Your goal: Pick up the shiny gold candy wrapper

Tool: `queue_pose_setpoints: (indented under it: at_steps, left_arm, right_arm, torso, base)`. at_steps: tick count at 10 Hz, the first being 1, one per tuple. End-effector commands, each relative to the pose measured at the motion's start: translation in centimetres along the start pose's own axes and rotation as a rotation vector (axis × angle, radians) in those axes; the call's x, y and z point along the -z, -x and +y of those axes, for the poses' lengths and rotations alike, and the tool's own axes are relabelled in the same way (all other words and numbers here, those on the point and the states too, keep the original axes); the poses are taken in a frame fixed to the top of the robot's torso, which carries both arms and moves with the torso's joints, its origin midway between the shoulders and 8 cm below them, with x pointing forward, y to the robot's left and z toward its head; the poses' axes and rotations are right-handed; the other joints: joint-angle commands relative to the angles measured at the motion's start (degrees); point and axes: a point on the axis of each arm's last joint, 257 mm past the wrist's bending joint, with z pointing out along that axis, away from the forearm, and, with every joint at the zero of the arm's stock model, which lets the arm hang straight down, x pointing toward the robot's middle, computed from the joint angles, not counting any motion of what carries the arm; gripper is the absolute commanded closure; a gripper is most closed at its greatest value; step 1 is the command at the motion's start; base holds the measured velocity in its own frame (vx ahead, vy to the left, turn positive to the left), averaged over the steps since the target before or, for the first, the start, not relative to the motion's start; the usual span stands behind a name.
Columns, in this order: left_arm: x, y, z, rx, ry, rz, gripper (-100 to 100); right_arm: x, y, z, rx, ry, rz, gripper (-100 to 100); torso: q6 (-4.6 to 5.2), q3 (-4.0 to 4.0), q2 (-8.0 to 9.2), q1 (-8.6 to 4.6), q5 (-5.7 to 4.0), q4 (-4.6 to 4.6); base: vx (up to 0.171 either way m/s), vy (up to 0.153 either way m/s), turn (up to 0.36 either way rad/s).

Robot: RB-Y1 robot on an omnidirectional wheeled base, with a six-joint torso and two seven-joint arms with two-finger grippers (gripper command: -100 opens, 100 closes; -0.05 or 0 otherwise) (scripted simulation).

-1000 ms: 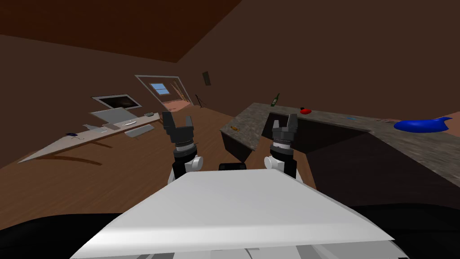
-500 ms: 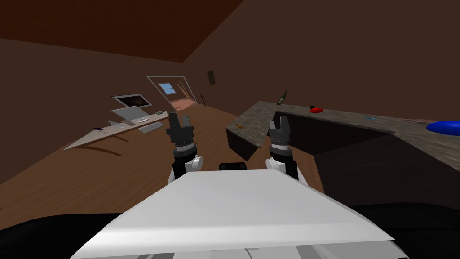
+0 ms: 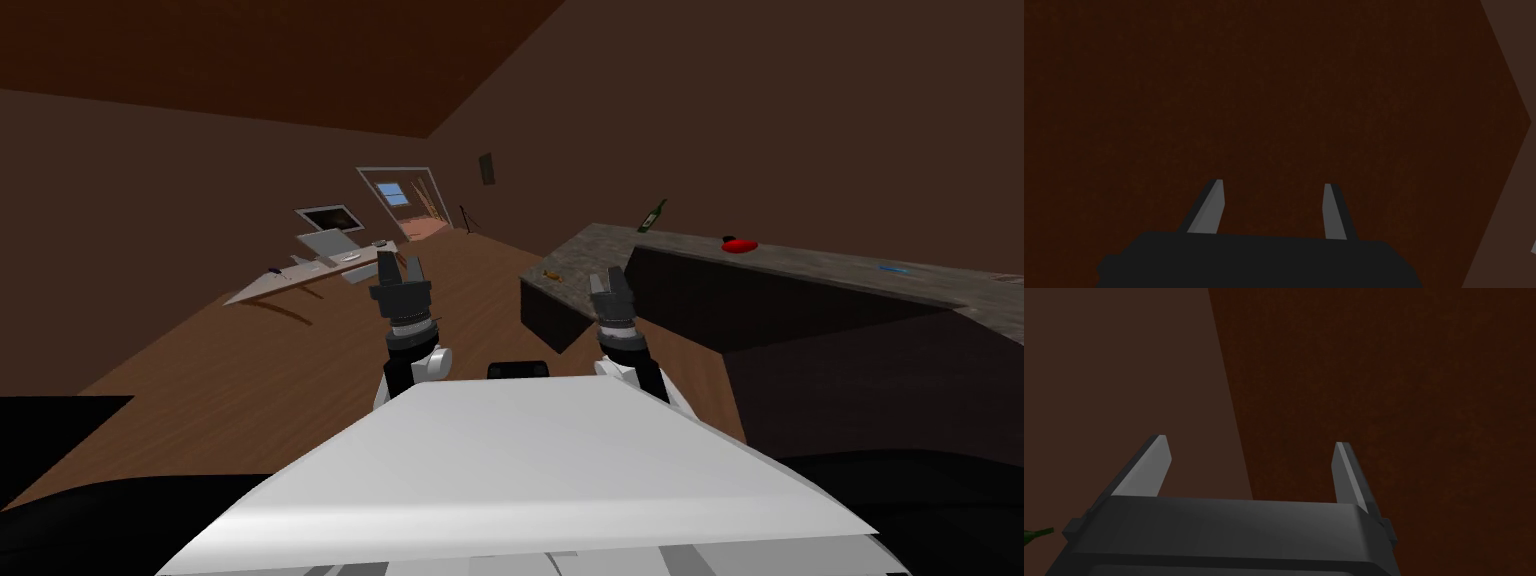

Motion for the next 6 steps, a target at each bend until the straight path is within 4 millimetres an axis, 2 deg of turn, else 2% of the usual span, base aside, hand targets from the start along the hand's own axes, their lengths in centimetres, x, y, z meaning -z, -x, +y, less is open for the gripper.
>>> queue_pose_setpoints:
  at_steps: [1, 6]
  left_arm:
    - [0.0, 0.0, 0.0, 0.000, 0.000, 0.000, 0]
    - [0.0, 0.0, 0.0, 0.000, 0.000, 0.000, 0]
  right_arm:
    - [0.2, -0.8, -0.2, 0.006, 0.001, 0.039, -100]
    - [1.7, -3.3, -1.3, 0.015, -0.018, 0.176, -100]
  torso:
    - [0.00, 0.00, 0.00, 0.00, 0.00, 0.00]
    - [0.04, -0.21, -0.37, -0.55, -0.11, -0.08]
  base:
    - [-0.107, 0.171, 0.041]
    - [-0.056, 0.135, 0.117]
